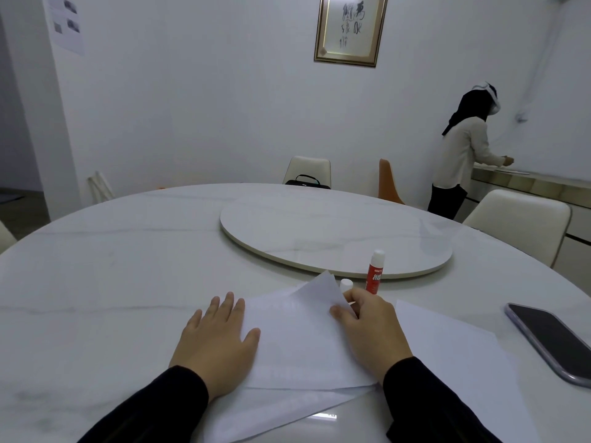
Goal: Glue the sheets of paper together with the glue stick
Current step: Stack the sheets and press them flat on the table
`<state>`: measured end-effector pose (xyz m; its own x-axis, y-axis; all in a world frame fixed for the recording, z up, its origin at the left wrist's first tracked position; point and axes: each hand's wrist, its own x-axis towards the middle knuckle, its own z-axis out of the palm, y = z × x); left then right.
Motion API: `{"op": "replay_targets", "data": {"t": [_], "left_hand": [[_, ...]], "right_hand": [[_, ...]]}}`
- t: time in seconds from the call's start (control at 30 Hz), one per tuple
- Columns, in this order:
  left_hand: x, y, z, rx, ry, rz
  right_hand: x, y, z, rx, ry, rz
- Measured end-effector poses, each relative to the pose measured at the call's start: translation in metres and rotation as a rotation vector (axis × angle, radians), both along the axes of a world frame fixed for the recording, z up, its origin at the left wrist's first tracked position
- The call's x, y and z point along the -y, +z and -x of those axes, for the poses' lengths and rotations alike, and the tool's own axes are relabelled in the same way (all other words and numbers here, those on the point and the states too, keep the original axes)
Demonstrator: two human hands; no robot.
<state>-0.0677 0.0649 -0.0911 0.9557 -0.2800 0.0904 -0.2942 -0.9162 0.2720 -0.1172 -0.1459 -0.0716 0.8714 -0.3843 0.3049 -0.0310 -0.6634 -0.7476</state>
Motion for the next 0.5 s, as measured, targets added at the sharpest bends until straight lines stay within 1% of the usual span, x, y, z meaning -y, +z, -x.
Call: {"op": "replay_targets", "data": {"t": [0.1,0.2,0.3,0.4,0.47,0.5], "left_hand": [[-0.001,0.002,-0.001,-0.025,0.019,0.066],[-0.003,0.005,-0.004,-0.058,0.07,0.26],[-0.006,0.006,-0.005,-0.065,0.103,0.423],[-0.005,0.005,-0.005,-0.072,0.101,0.485],[-0.007,0.006,-0.006,-0.065,0.097,0.48],[-0.007,0.007,-0.005,-0.055,0.087,0.452]], "right_hand": [[0.001,0.0,-0.001,0.006,-0.006,-0.032],[0.003,0.0,-0.002,0.007,-0.001,-0.129],[0.006,0.002,-0.001,0.066,-0.022,-0.242],[0.013,0.006,0.003,0.132,-0.037,-0.38],[0.018,0.011,0.008,0.188,-0.033,-0.465],[0.021,0.015,0.011,0.247,-0.039,-0.517]]}}
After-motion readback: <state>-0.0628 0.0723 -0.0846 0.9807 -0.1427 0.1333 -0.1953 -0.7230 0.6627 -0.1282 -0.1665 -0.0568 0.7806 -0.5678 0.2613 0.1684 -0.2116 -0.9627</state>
